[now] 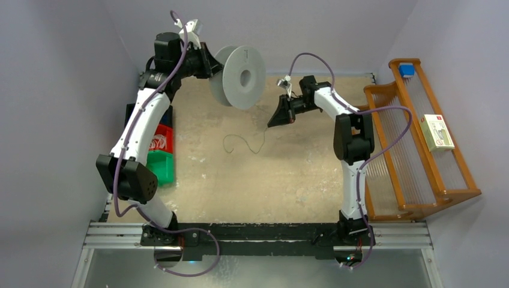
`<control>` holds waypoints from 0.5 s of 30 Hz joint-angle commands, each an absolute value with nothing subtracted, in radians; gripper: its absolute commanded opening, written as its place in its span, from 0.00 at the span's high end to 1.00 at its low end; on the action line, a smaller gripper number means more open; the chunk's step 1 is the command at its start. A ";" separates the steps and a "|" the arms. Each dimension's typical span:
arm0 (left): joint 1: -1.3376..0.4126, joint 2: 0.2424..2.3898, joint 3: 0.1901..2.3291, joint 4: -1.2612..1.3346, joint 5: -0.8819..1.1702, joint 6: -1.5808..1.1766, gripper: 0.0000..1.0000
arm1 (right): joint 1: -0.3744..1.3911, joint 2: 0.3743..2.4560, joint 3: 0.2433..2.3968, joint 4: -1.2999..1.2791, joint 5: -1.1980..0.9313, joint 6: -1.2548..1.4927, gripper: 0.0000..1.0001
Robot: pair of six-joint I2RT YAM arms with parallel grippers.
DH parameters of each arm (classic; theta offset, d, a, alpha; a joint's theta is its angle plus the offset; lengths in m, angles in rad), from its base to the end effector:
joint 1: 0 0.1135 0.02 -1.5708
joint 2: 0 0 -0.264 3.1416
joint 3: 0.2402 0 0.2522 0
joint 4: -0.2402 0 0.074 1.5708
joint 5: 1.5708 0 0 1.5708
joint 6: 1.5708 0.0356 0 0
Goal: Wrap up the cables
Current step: Wrap the cable around the cable reel.
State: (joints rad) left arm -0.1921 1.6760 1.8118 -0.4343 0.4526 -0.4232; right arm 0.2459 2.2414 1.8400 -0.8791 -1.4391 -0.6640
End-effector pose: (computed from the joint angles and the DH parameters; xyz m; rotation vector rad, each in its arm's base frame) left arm 0.3736 -0.0885 0.4375 0.1018 1.9227 -0.8410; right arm 0.4332 0.1451 0.2045 -1.1283 1.7134 1.6826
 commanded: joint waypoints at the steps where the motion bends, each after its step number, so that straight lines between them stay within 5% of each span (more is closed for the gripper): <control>1: -0.189 1.572 1.775 -0.353 0.571 -0.335 1.00 | 0.247 2.198 1.830 -0.776 -1.410 -0.522 1.00; 15: -0.190 1.535 1.632 -0.241 0.652 -0.341 1.00 | 0.247 2.143 1.750 -0.621 -1.306 -0.385 1.00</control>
State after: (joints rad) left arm -0.1921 1.5913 1.6516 -0.3832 0.5980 -0.3218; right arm 0.2501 2.2181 1.7607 -0.6399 -1.3277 -0.4088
